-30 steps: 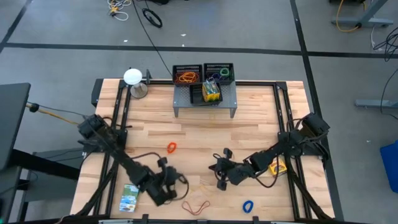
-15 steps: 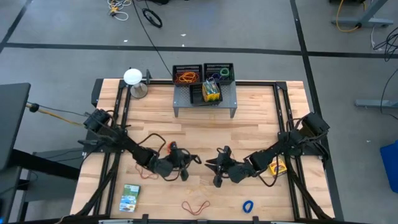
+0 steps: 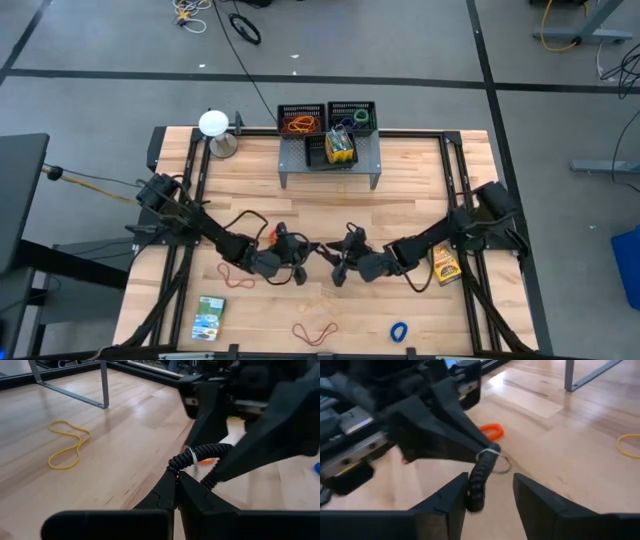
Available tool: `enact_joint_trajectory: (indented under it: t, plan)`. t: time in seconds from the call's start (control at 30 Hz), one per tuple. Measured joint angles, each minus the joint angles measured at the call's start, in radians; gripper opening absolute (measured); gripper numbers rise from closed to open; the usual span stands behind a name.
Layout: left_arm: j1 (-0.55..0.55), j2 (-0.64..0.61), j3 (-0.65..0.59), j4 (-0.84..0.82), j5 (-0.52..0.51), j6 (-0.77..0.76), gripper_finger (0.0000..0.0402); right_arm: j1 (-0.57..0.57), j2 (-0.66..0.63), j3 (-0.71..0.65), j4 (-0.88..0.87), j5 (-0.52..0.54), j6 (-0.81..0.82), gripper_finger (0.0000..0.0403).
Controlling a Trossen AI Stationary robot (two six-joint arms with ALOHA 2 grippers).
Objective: Pick & Place Office Desk Supplies
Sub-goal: Put the black spring keychain into the top right black basket on the shelf
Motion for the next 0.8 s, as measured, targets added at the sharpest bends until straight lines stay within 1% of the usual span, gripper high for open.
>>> enact_joint_trajectory:
  t: [0.1,0.23,0.3,0.33,0.43,0.53,0.63,0.73,0.8]
  plan:
    - [0.0,0.0,0.0,0.004,0.0,0.005,0.001,-0.009,0.016,0.0,0.005,-0.001,-0.011,0.0135]
    - [0.0,0.0,0.0,0.008,0.0,0.033,0.0012,-0.002,0.017,0.0,0.009,0.009,-0.043,0.0068]
    - [0.0,0.0,0.0,0.009,0.001,0.041,0.0019,0.005,0.017,0.0,0.023,0.026,-0.071,0.0034]
    - [0.0,0.0,0.0,0.009,0.005,0.043,0.0026,0.008,0.017,0.0,0.031,0.035,-0.086,0.0024]
    - [0.0,0.0,0.0,0.009,0.029,0.061,0.0056,0.02,0.016,0.0,0.037,0.05,-0.122,0.0023]
    - [-0.008,-0.004,0.0,0.007,0.069,0.064,0.0098,0.03,0.006,0.0,0.029,0.05,-0.124,0.0029]
    - [-0.032,-0.026,-0.006,0.009,0.097,0.107,0.0139,0.04,-0.006,0.0,0.004,0.053,-0.14,0.0024]
    - [-0.06,-0.079,-0.037,0.012,0.093,0.148,0.0171,0.046,-0.031,0.0,-0.036,0.058,-0.142,0.0024]
    - [-0.074,-0.126,-0.077,0.022,0.085,0.155,0.0183,0.049,-0.07,0.0,-0.111,0.068,-0.143,0.0024]
